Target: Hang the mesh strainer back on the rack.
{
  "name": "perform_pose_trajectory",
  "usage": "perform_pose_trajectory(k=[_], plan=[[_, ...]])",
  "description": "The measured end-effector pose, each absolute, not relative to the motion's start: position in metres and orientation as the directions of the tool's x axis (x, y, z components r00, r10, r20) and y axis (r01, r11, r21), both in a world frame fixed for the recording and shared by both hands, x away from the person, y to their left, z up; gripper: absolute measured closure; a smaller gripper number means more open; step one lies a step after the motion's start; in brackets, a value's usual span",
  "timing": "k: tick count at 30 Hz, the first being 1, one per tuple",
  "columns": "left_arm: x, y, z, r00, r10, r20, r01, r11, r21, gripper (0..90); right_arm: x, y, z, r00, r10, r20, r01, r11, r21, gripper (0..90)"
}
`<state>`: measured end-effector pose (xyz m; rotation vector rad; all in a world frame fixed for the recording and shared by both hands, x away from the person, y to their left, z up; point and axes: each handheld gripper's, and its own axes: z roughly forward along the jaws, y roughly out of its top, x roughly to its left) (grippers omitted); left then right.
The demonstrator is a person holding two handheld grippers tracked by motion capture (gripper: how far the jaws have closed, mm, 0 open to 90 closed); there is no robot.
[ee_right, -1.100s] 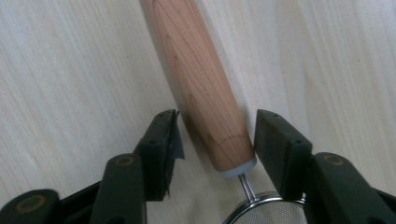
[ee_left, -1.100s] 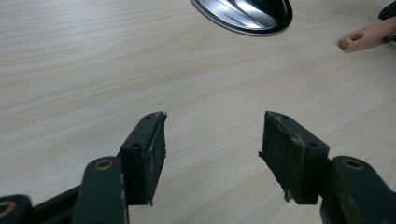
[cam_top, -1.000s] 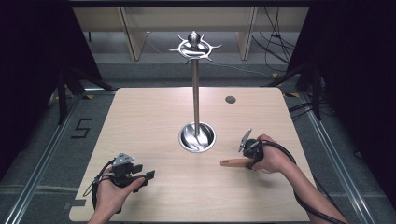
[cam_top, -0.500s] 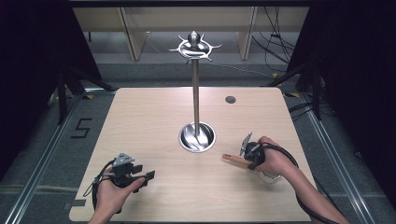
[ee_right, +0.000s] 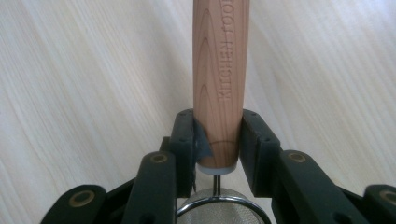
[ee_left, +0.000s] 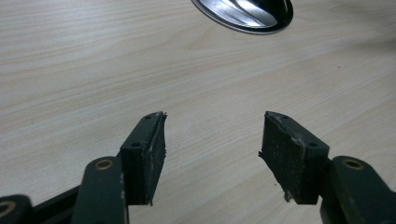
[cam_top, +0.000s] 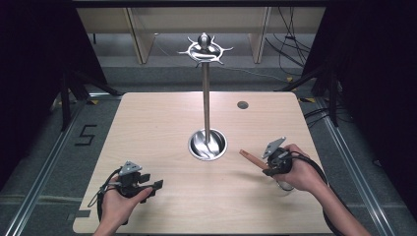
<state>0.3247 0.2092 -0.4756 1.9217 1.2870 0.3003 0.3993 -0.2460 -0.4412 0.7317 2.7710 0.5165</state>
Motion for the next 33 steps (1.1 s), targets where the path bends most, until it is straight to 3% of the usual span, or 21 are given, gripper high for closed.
perform_pose_trajectory(k=[13,23,25,33], plan=[[0.324,0.210,-0.475,0.467,0.858,-0.214,0.674,-0.189,0.714,38.9,0.385,-0.268,-0.430,-0.738,0.664,-0.115,0.447,0.609,0.655,69.6],[0.324,0.209,-0.476,0.456,0.861,-0.224,0.672,-0.168,0.721,38.9,0.375,-0.270,-0.429,-0.704,0.709,-0.037,0.465,0.499,0.731,69.6],[0.324,0.209,-0.476,0.456,0.862,-0.223,0.672,-0.169,0.721,38.9,0.376,-0.272,-0.428,-0.714,0.697,-0.066,0.424,0.506,0.751,69.6],[0.325,0.209,-0.476,0.451,0.868,-0.209,0.672,-0.176,0.719,38.9,0.369,-0.269,-0.428,-0.692,0.722,-0.025,0.426,0.436,0.792,69.6]])
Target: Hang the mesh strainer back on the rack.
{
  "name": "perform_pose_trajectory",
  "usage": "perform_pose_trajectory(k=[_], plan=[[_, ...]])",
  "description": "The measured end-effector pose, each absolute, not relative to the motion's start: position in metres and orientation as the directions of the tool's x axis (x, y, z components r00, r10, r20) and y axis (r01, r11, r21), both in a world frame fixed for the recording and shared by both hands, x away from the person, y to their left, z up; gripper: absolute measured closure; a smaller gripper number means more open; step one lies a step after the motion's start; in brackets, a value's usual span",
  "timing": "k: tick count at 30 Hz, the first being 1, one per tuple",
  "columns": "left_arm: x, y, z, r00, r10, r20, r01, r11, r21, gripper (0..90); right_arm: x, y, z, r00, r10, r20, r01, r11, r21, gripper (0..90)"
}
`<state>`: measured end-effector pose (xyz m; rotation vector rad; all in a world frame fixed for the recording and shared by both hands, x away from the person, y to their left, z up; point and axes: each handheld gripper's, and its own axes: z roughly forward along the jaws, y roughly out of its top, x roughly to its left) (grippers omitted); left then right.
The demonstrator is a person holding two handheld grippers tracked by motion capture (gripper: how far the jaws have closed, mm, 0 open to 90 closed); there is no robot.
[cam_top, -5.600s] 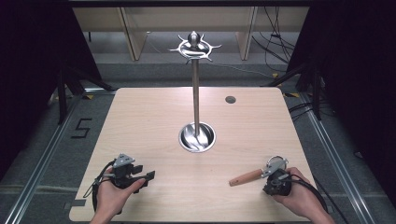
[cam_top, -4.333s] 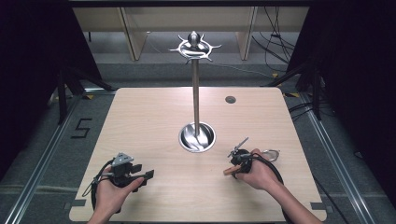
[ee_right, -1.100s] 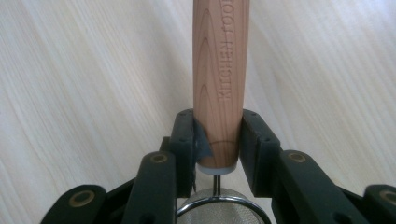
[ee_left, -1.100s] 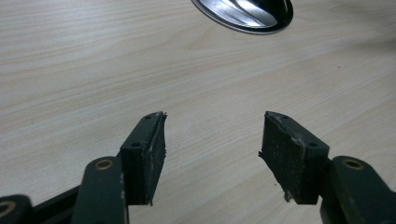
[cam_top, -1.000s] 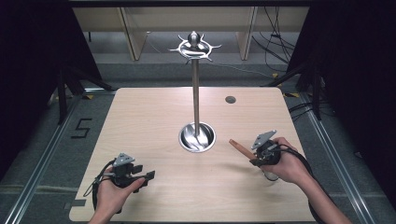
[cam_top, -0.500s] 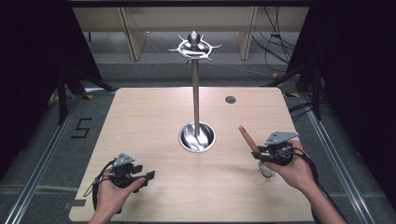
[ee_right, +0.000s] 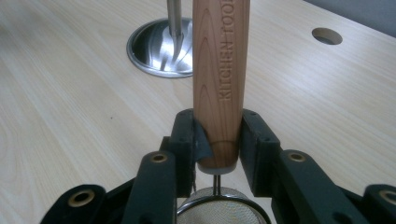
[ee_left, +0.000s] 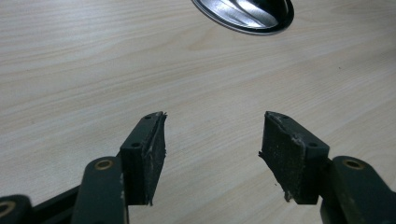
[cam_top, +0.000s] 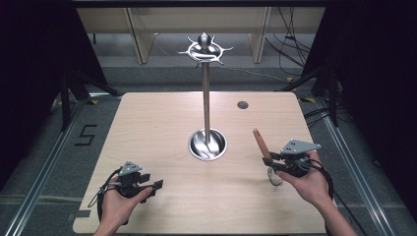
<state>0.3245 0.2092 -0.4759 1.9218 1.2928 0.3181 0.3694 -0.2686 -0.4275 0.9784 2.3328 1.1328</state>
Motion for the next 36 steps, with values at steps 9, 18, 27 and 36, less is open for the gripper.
perform_pose_trajectory(k=[9,18,27,36], plan=[[0.325,0.210,-0.476,0.456,0.864,-0.212,0.673,-0.179,0.718,38.9,0.368,-0.267,-0.423,-0.684,0.730,-0.010,0.414,0.399,0.818,69.6],[0.325,0.212,-0.475,0.475,0.856,-0.205,0.677,-0.207,0.707,38.8,0.365,-0.264,-0.417,-0.670,0.742,0.020,0.418,0.355,0.836,69.5],[0.325,0.213,-0.475,0.475,0.855,-0.206,0.676,-0.205,0.708,38.8,0.365,-0.260,-0.412,-0.657,0.753,0.031,0.411,0.324,0.852,69.5],[0.324,0.211,-0.472,0.465,0.859,-0.216,0.658,-0.173,0.733,38.8,0.363,-0.252,-0.408,-0.663,0.748,0.024,0.383,0.311,0.870,69.6]])
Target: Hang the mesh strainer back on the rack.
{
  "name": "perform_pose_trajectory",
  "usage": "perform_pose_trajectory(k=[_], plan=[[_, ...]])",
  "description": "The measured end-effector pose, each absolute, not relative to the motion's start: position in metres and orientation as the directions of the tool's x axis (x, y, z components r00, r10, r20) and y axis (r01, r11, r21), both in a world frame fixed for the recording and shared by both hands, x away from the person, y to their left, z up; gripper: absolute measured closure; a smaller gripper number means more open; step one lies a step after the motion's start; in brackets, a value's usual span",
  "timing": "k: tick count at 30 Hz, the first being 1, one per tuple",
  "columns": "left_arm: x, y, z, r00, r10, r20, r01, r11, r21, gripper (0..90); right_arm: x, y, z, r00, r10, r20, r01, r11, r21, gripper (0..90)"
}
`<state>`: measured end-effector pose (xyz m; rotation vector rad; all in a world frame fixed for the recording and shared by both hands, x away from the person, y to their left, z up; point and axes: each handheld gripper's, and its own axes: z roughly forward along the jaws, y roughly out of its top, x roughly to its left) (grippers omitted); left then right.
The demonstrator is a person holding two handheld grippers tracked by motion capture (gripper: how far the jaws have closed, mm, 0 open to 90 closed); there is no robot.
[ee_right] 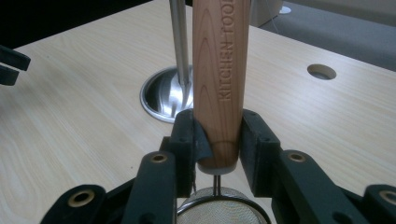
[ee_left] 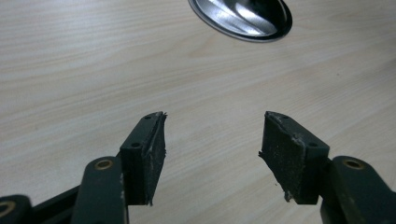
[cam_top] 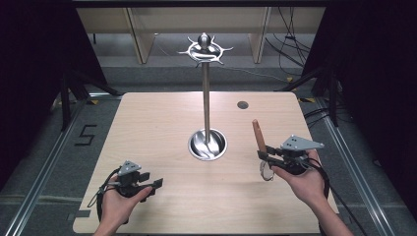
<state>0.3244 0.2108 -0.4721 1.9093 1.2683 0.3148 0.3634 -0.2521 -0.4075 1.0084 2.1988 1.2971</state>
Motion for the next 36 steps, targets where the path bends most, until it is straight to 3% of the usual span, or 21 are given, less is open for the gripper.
perform_pose_trajectory(k=[12,23,32,36], plan=[[0.328,0.192,-0.442,0.520,0.828,-0.208,0.507,-0.103,0.856,39.1,0.354,-0.227,-0.406,-0.689,0.724,0.032,0.356,0.299,0.885,69.5],[0.342,0.127,-0.390,0.665,0.718,-0.207,0.392,-0.101,0.914,41.4,0.350,-0.199,-0.401,-0.715,0.699,0.037,0.342,0.302,0.890,69.5],[0.351,0.079,-0.366,0.739,0.647,-0.188,0.358,-0.139,0.923,44.8,0.345,-0.185,-0.404,-0.725,0.684,0.079,0.355,0.273,0.894,69.5],[0.356,0.058,-0.366,0.753,0.620,-0.220,0.378,-0.135,0.916,46.0,0.347,-0.184,-0.404,-0.728,0.685,0.040,0.317,0.284,0.905,69.5]])
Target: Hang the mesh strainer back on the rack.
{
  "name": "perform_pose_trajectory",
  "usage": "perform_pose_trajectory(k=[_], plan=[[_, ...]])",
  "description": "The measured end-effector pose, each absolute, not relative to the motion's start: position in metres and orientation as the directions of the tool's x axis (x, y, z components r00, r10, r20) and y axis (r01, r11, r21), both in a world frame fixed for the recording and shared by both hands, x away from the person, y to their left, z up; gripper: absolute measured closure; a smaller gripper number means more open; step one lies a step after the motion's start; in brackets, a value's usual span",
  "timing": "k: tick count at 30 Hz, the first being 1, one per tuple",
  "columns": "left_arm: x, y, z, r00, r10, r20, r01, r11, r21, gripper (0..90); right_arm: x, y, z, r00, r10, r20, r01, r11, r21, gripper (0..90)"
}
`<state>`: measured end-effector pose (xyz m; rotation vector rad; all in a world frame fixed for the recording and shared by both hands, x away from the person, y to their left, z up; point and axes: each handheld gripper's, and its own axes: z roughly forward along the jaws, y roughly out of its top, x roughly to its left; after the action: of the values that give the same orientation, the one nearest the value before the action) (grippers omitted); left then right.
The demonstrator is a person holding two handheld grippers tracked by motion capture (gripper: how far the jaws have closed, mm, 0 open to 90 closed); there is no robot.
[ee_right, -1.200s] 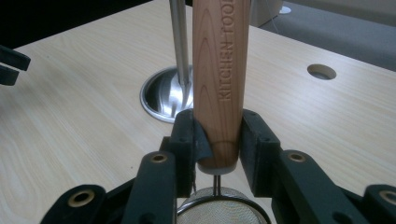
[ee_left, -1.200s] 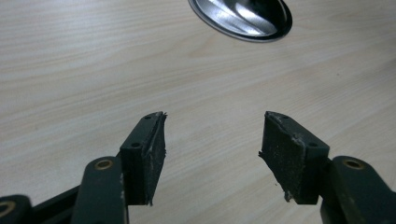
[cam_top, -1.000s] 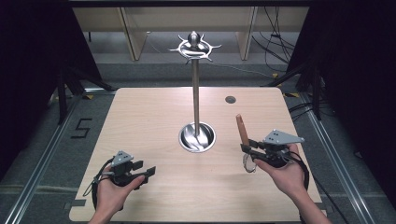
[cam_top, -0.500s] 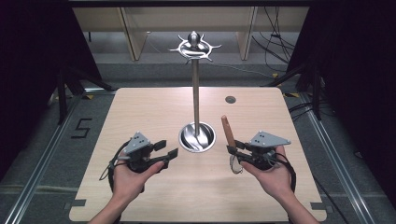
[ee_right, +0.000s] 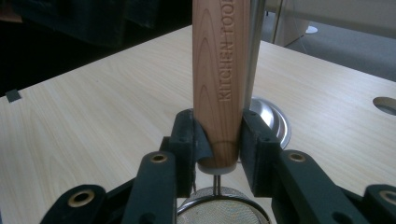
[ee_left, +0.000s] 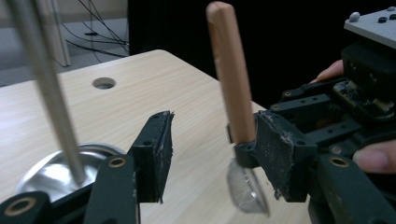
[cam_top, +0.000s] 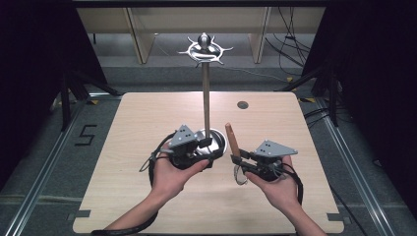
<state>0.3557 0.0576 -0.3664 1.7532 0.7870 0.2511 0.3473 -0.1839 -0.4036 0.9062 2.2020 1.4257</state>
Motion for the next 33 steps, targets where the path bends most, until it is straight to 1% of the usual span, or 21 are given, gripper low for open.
perform_pose_trajectory(k=[3,4,5,7,8,11,12,14,16,17,18,20,24,25,26,27,29,30,31,32,33], plan=[[0.358,0.045,-0.368,0.750,0.611,-0.252,0.392,-0.106,0.914,48.4,0.347,-0.183,-0.403,-0.732,0.679,0.049,0.321,0.280,0.905,69.5],[0.360,0.043,-0.367,0.751,0.616,-0.236,0.383,-0.115,0.917,50.0,0.347,-0.183,-0.403,-0.732,0.679,0.046,0.321,0.285,0.903,69.5],[0.360,0.041,-0.367,0.748,0.618,-0.243,0.386,-0.107,0.916,52.1,0.346,-0.183,-0.403,-0.728,0.684,0.056,0.336,0.285,0.898,69.5],[0.361,0.036,-0.368,0.747,0.610,-0.264,0.392,-0.083,0.916,56.4,0.346,-0.184,-0.402,-0.725,0.689,0.021,0.309,0.297,0.904,69.5],[0.362,0.034,-0.368,0.749,0.609,-0.262,0.391,-0.087,0.916,58.0,0.346,-0.183,-0.403,-0.725,0.688,0.032,0.315,0.290,0.904,69.6],[0.365,0.030,-0.370,0.747,0.607,-0.272,0.402,-0.087,0.911,60.1,0.345,-0.182,-0.402,-0.723,0.690,0.033,0.317,0.289,0.903,69.6],[0.366,0.029,-0.371,0.741,0.608,-0.284,0.414,-0.081,0.907,60.3,0.344,-0.181,-0.403,-0.722,0.692,0.030,0.309,0.283,0.908,69.6],[0.368,0.028,-0.373,0.736,0.601,-0.313,0.434,-0.062,0.899,61.7,0.343,-0.181,-0.402,-0.717,0.696,0.034,0.328,0.294,0.898,69.5],[0.370,0.027,-0.374,0.744,0.588,-0.317,0.430,-0.057,0.901,64.3,0.343,-0.180,-0.403,-0.717,0.697,0.011,0.299,0.293,0.908,69.6],[0.371,0.027,-0.374,0.750,0.583,-0.314,0.422,-0.054,0.905,66.1,0.343,-0.179,-0.403,-0.726,0.688,0.024,0.315,0.300,0.900,69.5],[0.372,0.027,-0.374,0.742,0.583,-0.331,0.432,-0.038,0.901,68.6,0.344,-0.179,-0.403,-0.721,0.693,0.000,0.294,0.306,0.906,69.5],[0.373,0.027,-0.375,0.752,0.563,-0.342,0.436,-0.037,0.899,71.1,0.340,-0.177,-0.404,-0.704,0.709,0.040,0.340,0.287,0.896,69.5],[0.372,0.027,-0.370,0.773,0.559,-0.300,0.410,-0.079,0.909,72.2,0.343,-0.177,-0.404,-0.717,0.697,-0.027,0.278,0.321,0.905,68.8],[0.372,0.028,-0.368,0.781,0.553,-0.291,0.398,-0.082,0.914,72.3,0.342,-0.175,-0.404,-0.716,0.697,-0.017,0.286,0.316,0.905,67.8],[0.373,0.030,-0.366,0.795,0.547,-0.263,0.372,-0.098,0.923,72.3,0.342,-0.175,-0.403,-0.730,0.683,-0.017,0.291,0.334,0.897,63.3],[0.373,0.031,-0.364,0.794,0.550,-0.259,0.369,-0.098,0.924,72.4,0.341,-0.176,-0.403,-0.731,0.682,-0.026,0.294,0.349,0.890,61.1],[0.373,0.035,-0.359,0.804,0.554,-0.217,0.335,-0.121,0.934,72.4,0.339,-0.177,-0.405,-0.715,0.697,-0.052,0.278,0.352,0.894,57.1],[0.375,0.038,-0.357,0.814,0.551,-0.183,0.311,-0.147,0.939,72.4,0.338,-0.179,-0.406,-0.713,0.699,-0.060,0.279,0.361,0.890,56.3],[0.376,0.042,-0.354,0.820,0.552,-0.150,0.292,-0.177,0.940,72.3,0.334,-0.179,-0.407,-0.711,0.703,-0.022,0.313,0.345,0.885,55.6],[0.377,0.044,-0.353,0.821,0.553,-0.140,0.286,-0.186,0.940,72.4,0.334,-0.181,-0.409,-0.717,0.695,-0.051,0.284,0.358,0.889,54.9],[0.379,0.047,-0.351,0.830,0.545,-0.119,0.270,-0.206,0.941,72.3,0.333,-0.183,-0.409,-0.720,0.692,-0.049,0.289,0.363,0.886,54.6]])
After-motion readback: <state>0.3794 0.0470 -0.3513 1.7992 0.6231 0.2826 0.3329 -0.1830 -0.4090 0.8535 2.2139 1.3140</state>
